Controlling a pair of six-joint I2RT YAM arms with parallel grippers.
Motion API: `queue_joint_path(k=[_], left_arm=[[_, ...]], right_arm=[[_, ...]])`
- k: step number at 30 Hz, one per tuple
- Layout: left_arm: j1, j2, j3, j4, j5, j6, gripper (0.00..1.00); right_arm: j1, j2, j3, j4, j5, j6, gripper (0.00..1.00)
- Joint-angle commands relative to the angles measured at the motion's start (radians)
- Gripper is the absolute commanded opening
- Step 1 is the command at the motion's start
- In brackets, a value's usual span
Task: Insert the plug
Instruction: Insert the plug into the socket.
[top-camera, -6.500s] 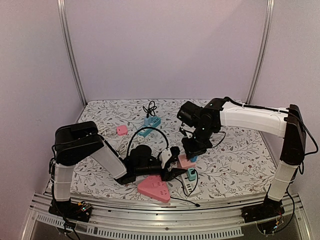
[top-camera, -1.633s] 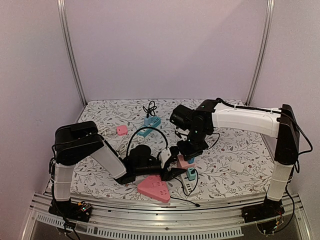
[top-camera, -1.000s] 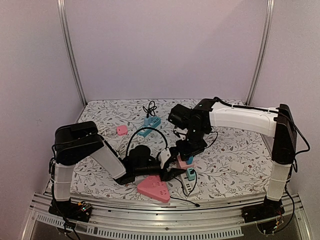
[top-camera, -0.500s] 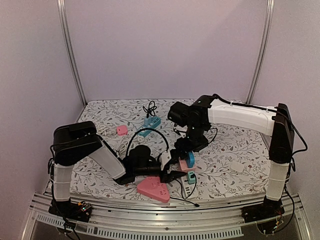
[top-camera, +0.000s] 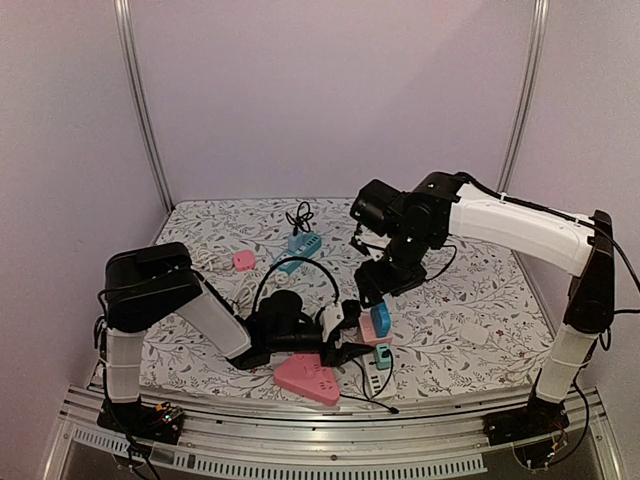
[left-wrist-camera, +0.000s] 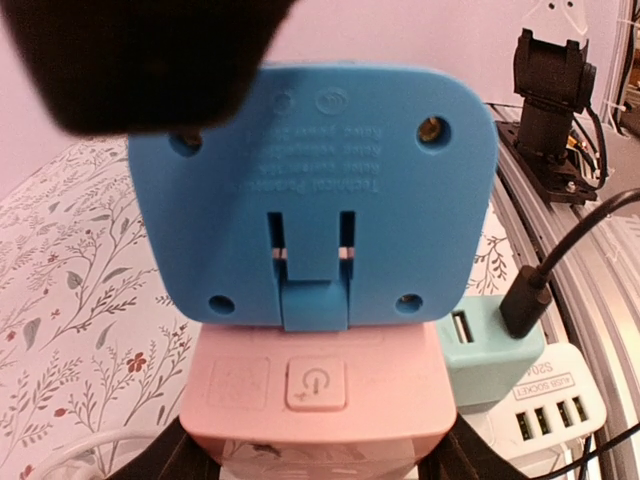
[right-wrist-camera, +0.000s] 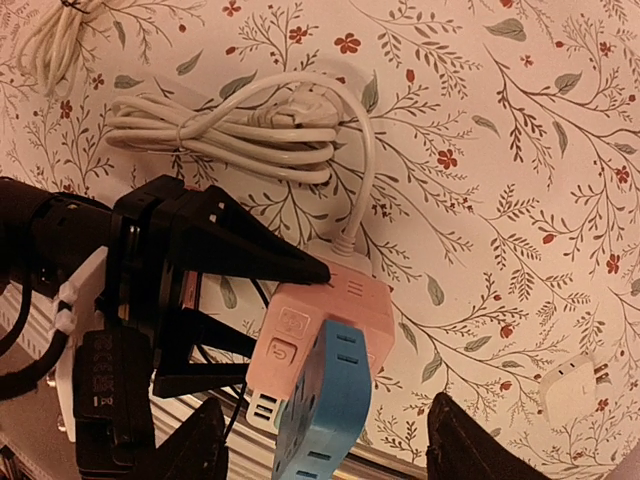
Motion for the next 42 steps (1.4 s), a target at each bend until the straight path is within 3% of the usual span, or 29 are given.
queue_joint_path(k=[1, 4, 14, 21, 31, 36, 42], left_arm=[[-0.013, -0.012, 0.015, -0.036, -0.029, 0.012, 0.00], [-0.010, -0.002, 0.025, -0.043, -0.015, 0.012, 0.00], [-0.007, 0.006, 0.035, -0.048, -0.005, 0.009, 0.00], [-0.004, 0.011, 0.040, -0.047, -0.026, 0.015, 0.00], [0.006, 0.053, 0.093, -0.076, -0.060, 0.048, 0.00], [0.012, 0.066, 0.098, -0.093, -0.042, 0.049, 0.00], [0.016, 0.067, 0.098, -0.101, -0.017, 0.064, 0.00]], right_arm=[[0.005, -0.039, -0.062, 0.007, -0.047, 0.054, 0.61], [0.004, -0.029, -0.085, 0.014, -0.072, 0.064, 0.45], [0.005, 0.006, -0.137, 0.072, -0.069, 0.084, 0.09], [0.009, 0.023, -0.170, 0.049, -0.036, 0.154, 0.00], [0.077, 0.178, -0.129, 0.047, 0.027, 0.198, 0.00], [0.075, 0.156, -0.136, 0.045, 0.075, 0.198, 0.01], [0.062, 0.134, -0.117, 0.043, 0.096, 0.168, 0.32]])
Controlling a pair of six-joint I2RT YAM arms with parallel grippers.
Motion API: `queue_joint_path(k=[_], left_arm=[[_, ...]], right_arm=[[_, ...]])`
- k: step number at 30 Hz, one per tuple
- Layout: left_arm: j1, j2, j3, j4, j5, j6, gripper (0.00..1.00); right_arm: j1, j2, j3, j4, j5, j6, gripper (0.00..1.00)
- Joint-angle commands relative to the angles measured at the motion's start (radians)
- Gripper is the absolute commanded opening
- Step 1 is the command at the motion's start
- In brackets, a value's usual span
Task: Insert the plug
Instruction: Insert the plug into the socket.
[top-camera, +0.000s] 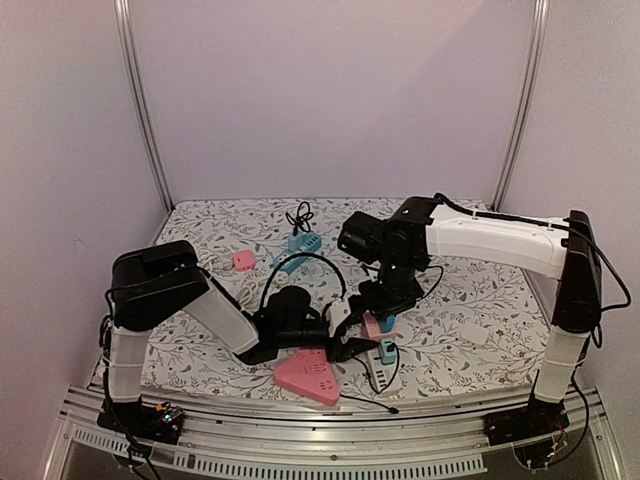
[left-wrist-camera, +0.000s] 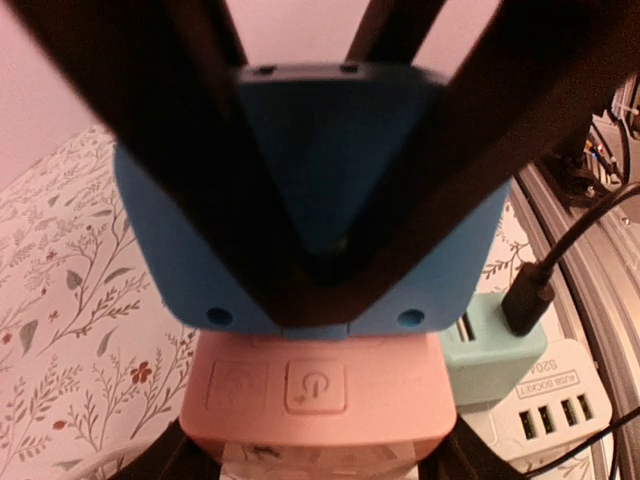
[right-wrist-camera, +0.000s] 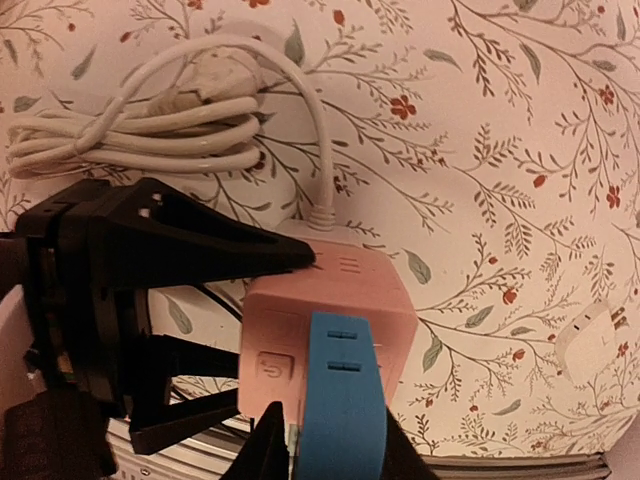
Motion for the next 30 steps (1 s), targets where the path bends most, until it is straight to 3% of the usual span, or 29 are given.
queue_joint_path(k=[1, 7, 12, 16, 23, 30], left_arm=[[0.004, 0.028, 0.020, -0.033, -0.002, 0.075, 0.00], [0.003, 0.017, 0.004, -0.036, 0.033, 0.114, 0.00], [0.001, 0.015, 0.008, -0.060, 0.037, 0.128, 0.00], [-0.003, 0.016, 0.017, -0.071, 0.045, 0.133, 0.09], [-0.008, 0.034, 0.037, -0.102, 0.034, 0.136, 0.11], [-0.006, 0.045, 0.036, -0.125, 0.025, 0.124, 0.10]], right_arm=[[0.008, 0.077, -0.045, 0.037, 0.027, -0.044, 0.36], [-0.003, 0.033, -0.018, 0.033, 0.058, -0.081, 0.46], [-0.020, -0.006, 0.005, 0.043, 0.031, -0.118, 0.61], [-0.042, -0.057, -0.001, 0.081, -0.004, -0.149, 0.69], [-0.084, -0.153, -0.076, 0.149, -0.074, -0.146, 0.70], [-0.095, -0.225, -0.157, 0.089, -0.050, -0.061, 0.61]])
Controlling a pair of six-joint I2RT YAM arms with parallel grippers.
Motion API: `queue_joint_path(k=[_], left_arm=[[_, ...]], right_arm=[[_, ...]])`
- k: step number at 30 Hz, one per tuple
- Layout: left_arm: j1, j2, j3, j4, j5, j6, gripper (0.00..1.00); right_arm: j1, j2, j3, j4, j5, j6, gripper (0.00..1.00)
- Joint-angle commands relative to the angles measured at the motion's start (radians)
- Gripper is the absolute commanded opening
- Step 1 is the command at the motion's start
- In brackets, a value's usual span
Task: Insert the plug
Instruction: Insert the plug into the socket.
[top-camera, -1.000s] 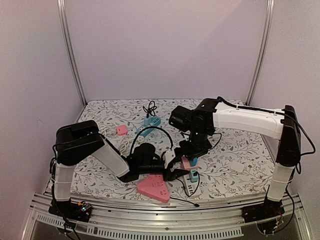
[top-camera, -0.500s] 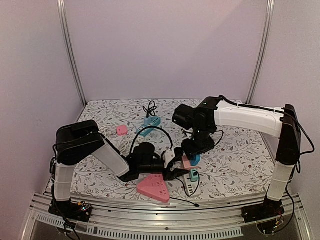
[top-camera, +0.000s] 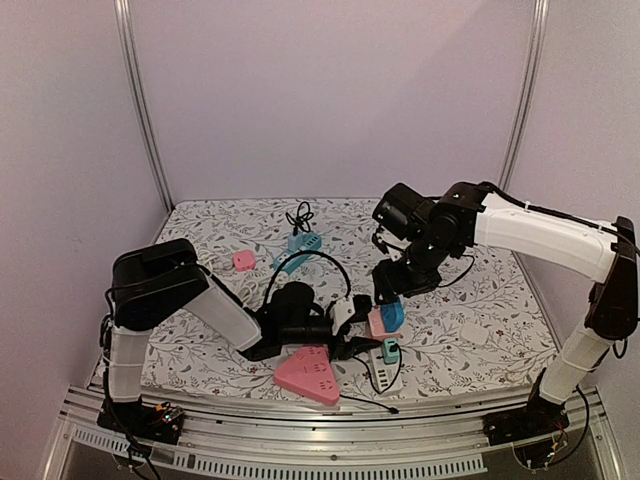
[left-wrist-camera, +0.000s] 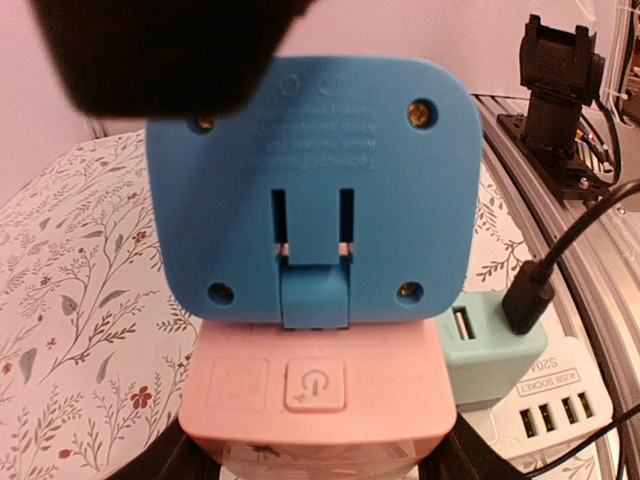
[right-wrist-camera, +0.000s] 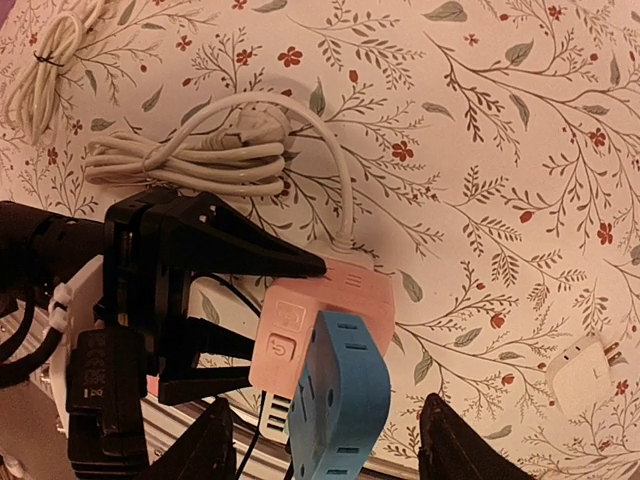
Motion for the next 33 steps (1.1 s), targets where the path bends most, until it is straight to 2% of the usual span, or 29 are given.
queue_joint_path(k=[1, 4, 5, 7, 9, 15, 21, 33], left_arm=[[-0.011, 0.040, -0.005, -0.094, -0.019, 0.068, 0.10], [-0.010, 0.046, -0.008, -0.105, -0.002, 0.067, 0.10], [-0.010, 0.049, -0.011, -0.107, 0.003, 0.067, 0.10], [-0.009, 0.054, -0.013, -0.110, 0.008, 0.068, 0.10], [-0.009, 0.057, -0.015, -0.112, 0.009, 0.069, 0.10], [-0.006, 0.065, -0.007, -0.106, 0.015, 0.072, 0.11], [-0.003, 0.073, 0.002, -0.107, 0.019, 0.073, 0.11], [0.001, 0.092, 0.019, -0.110, 0.024, 0.076, 0.12]], right_arm=[[-0.009, -0.038, -0.033, -0.057, 0.017, 0.062, 0.58], [-0.010, -0.034, -0.047, -0.048, -0.016, 0.072, 0.53], [-0.010, -0.033, -0.053, -0.031, -0.036, 0.071, 0.49], [-0.011, -0.019, -0.050, -0.026, -0.060, 0.072, 0.35], [-0.013, -0.010, -0.050, -0.026, -0.068, 0.070, 0.27], [-0.014, 0.009, -0.062, -0.006, -0.095, 0.080, 0.15], [-0.015, 0.025, -0.059, 0.002, -0.122, 0.083, 0.07], [0.005, 0.074, -0.041, 0.011, -0.199, 0.090, 0.00]])
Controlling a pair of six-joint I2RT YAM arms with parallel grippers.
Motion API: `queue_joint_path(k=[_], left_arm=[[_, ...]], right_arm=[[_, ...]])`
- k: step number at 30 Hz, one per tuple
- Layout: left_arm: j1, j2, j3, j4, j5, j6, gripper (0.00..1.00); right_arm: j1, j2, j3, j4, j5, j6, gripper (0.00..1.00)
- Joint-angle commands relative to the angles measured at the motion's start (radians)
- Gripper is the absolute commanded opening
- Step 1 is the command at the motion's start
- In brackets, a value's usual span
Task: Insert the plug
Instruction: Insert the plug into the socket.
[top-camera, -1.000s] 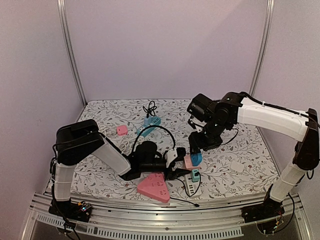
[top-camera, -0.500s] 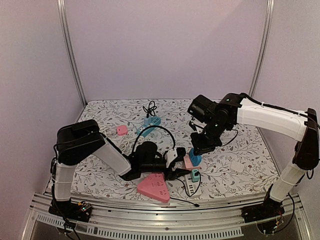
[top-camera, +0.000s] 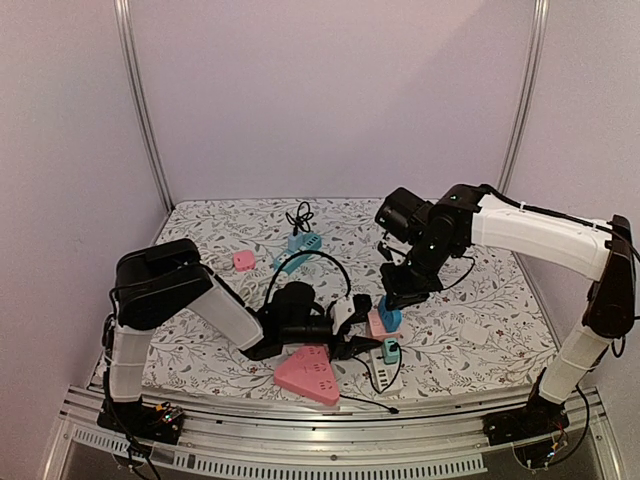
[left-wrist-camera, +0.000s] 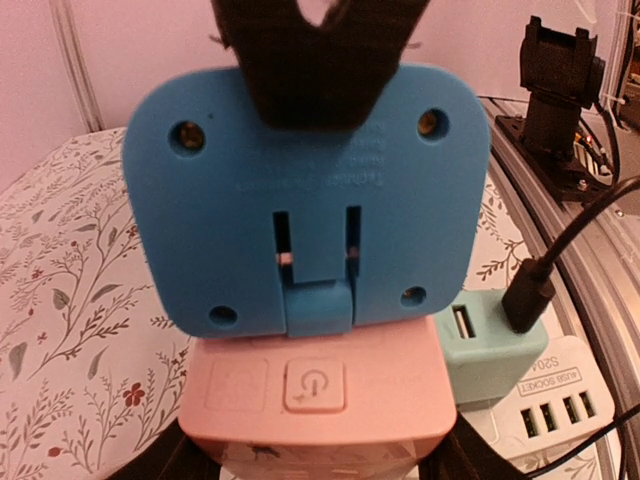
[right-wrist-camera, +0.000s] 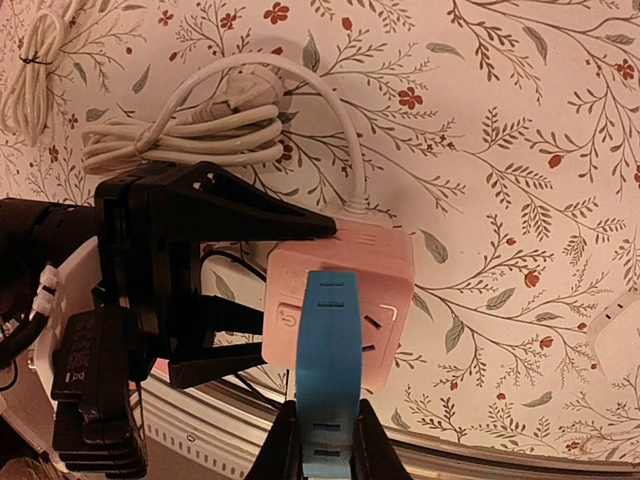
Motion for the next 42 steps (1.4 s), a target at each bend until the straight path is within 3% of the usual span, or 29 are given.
queue_joint_path(k=[1, 14, 16, 20, 26, 28, 30, 32, 33, 38, 42], left_arm=[[-0.006, 0.072, 0.008, -0.114, 0.000, 0.095, 0.12], [0.005, 0.085, 0.009, -0.113, 0.015, 0.088, 0.12], [0.005, 0.086, 0.012, -0.112, 0.015, 0.087, 0.13], [0.005, 0.085, 0.008, -0.116, 0.026, 0.092, 0.20], [0.005, 0.076, -0.007, -0.125, 0.018, 0.098, 0.25], [0.005, 0.075, -0.008, -0.127, 0.019, 0.101, 0.30], [0.005, 0.075, -0.008, -0.128, 0.019, 0.101, 0.36], [0.005, 0.075, -0.006, -0.129, 0.023, 0.103, 0.41], [0.005, 0.074, -0.007, -0.127, 0.025, 0.106, 0.44], [0.003, 0.061, -0.020, -0.124, 0.024, 0.124, 0.66], [0.000, 0.048, -0.032, -0.128, 0.016, 0.134, 0.95]], right_arm=[[0.027, 0.069, -0.008, 0.038, -0.084, -0.008, 0.00], [0.030, 0.097, -0.087, 0.045, -0.035, 0.059, 0.00], [0.030, 0.092, -0.071, 0.033, -0.009, 0.054, 0.07], [0.027, 0.070, -0.051, 0.019, 0.035, 0.032, 0.34], [0.027, 0.078, -0.017, 0.010, 0.054, -0.002, 0.38], [0.027, 0.077, -0.005, 0.010, 0.057, -0.011, 0.41], [0.026, 0.075, 0.012, 0.011, 0.061, -0.028, 0.51], [0.026, 0.072, 0.026, 0.010, 0.074, -0.044, 0.77], [0.027, 0.068, 0.031, 0.008, 0.078, -0.052, 0.97], [0.022, 0.051, 0.044, 0.001, 0.134, -0.074, 0.99], [0.008, 0.024, 0.053, 0.001, 0.154, -0.094, 0.99]])
